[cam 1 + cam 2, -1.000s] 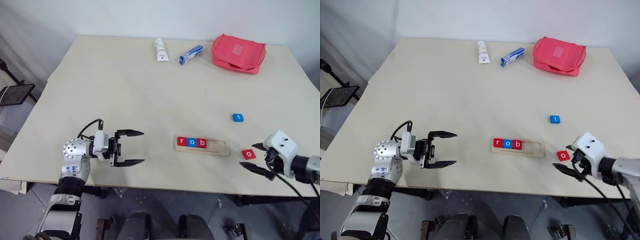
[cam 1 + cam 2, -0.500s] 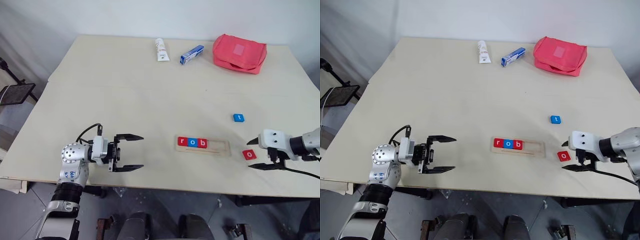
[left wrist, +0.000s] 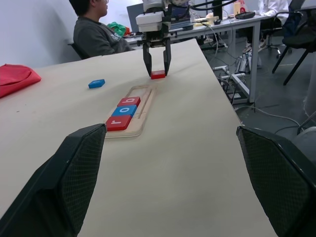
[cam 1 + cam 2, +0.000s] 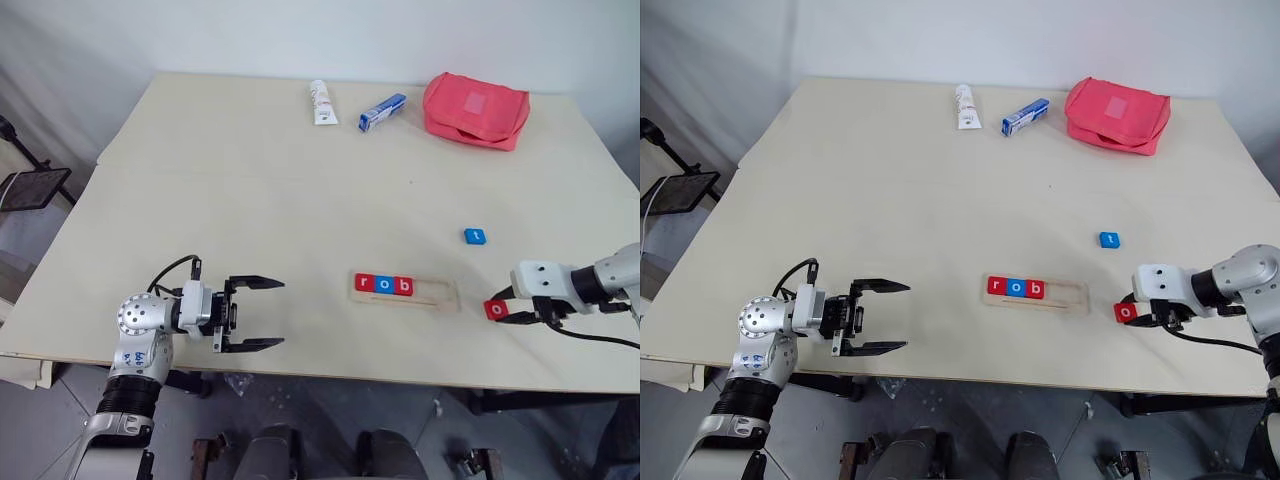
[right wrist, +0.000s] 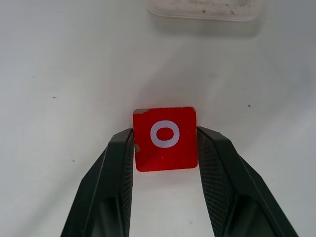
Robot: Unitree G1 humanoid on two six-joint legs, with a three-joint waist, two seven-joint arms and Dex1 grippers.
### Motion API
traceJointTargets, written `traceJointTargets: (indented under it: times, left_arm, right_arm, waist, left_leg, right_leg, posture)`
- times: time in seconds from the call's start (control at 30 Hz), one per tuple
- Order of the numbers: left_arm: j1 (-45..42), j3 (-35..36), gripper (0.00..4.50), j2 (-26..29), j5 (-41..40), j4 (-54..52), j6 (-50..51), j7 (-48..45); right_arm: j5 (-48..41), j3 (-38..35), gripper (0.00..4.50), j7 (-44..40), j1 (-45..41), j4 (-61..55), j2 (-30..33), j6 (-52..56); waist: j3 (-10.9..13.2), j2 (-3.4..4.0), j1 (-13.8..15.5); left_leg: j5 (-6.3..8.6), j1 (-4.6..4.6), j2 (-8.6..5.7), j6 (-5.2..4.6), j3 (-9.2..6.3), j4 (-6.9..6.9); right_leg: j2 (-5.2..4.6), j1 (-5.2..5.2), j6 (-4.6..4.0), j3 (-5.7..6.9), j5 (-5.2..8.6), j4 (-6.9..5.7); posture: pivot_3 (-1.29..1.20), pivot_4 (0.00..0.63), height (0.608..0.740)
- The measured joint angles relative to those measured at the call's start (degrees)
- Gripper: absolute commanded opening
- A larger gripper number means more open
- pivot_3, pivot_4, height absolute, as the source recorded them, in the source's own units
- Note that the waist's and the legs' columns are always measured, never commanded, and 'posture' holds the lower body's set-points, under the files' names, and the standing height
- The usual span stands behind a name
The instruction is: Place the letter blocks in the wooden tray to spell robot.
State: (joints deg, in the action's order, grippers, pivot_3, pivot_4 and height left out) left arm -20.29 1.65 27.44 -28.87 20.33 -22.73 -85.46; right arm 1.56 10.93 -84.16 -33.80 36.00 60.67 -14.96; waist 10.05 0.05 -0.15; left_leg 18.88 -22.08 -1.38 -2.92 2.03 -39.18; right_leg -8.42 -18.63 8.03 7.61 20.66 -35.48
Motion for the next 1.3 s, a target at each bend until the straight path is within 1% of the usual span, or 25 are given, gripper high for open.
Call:
traceJointTargets:
  times: [0.1,0.27,0.43,0.53,0.6,0.7,0.9,1.3]
  left_arm:
    - [-1.8,-0.1,4.5,-0.3,0.0,0.9,0.0,-0.4]
    - [-4.3,-0.3,4.5,-0.8,0.2,2.6,-0.2,-0.5]
    - [-4.4,-0.5,4.5,-1.3,0.4,4.1,-0.6,-0.5]
    - [-5.1,-0.5,4.5,-1.8,0.7,5.0,-1.0,-0.5]
    - [-5.6,-0.6,4.5,-1.9,0.9,5.0,-1.2,-0.5]
    - [-5.6,-0.6,4.5,-2.0,0.9,4.9,-1.4,-0.5]
    - [-4.3,-0.5,4.5,-1.9,1.0,4.7,-1.5,-0.4]
    - [-4.1,-0.5,4.5,-1.9,1.0,4.5,-1.7,-0.4]
  right_arm:
    - [0.1,-0.1,1.46,0.4,-2.4,-2.7,-0.4,7.7]
    - [-5.1,-1.4,1.46,-0.7,-4.3,-15.9,-1.8,24.1]
    - [-6.8,-0.6,1.46,0.6,-4.0,-25.0,-4.4,33.3]
    - [-6.6,0.6,1.46,1.8,-3.9,-27.0,-6.6,35.5]
    - [-5.5,2.2,1.46,3.7,-4.1,-27.1,-9.2,36.6]
    - [-4.7,4.2,1.46,5.0,-4.2,-26.8,-11.0,37.4]
    - [-2.9,4.8,1.46,5.6,-6.9,-24.9,-11.4,36.7]
    - [-2.6,5.0,1.46,4.6,-6.1,-26.1,-11.3,38.0]
  waist:
    - [0.0,0.05,0.0]
    - [0.0,0.06,0.0]
    - [0.0,0.05,0.3]
    - [0.0,0.05,0.3]
    - [0.0,0.05,0.1]
    - [0.0,0.06,0.0]
    - [0.0,0.05,0.1]
    - [0.0,0.06,0.1]
  left_leg:
    - [0.0,-0.06,0.0,0.0,0.01,0.0]
    - [0.03,-0.08,0.05,0.05,-0.05,0.09]
    - [0.03,-0.2,0.0,0.05,-0.11,0.08]
    - [0.04,-0.21,-0.05,0.03,-0.13,0.07]
    - [0.04,-0.21,-0.05,0.04,-0.12,0.08]
    - [0.04,-0.21,-0.04,0.04,-0.1,0.09]
    - [0.04,-0.21,-0.04,0.04,-0.12,0.08]
    - [0.04,-0.21,-0.04,0.04,-0.11,0.09]
  right_leg:
    - [0.0,-0.07,0.0,0.0,0.0,-0.01]
    - [0.04,-0.16,0.0,0.02,0.0,-0.07]
    - [0.01,-0.25,0.0,0.02,0.0,-0.11]
    - [0.0,-0.25,0.0,0.04,0.0,-0.11]
    - [0.01,-0.25,0.0,0.07,0.0,-0.13]
    - [0.01,-0.3,0.0,0.08,0.0,-0.17]
    - [0.01,-0.3,0.0,0.08,0.0,-0.18]
    - [0.01,-0.3,0.0,0.07,0.0,-0.18]
  posture:
    - [0.0,0.15,0.74]
    - [0.0,0.15,0.74]
    - [0.0,0.15,0.74]
    - [0.0,0.15,0.74]
    - [0.0,0.15,0.74]
    - [0.0,0.15,0.74]
    - [0.0,0.15,0.74]
    - [0.0,0.15,0.74]
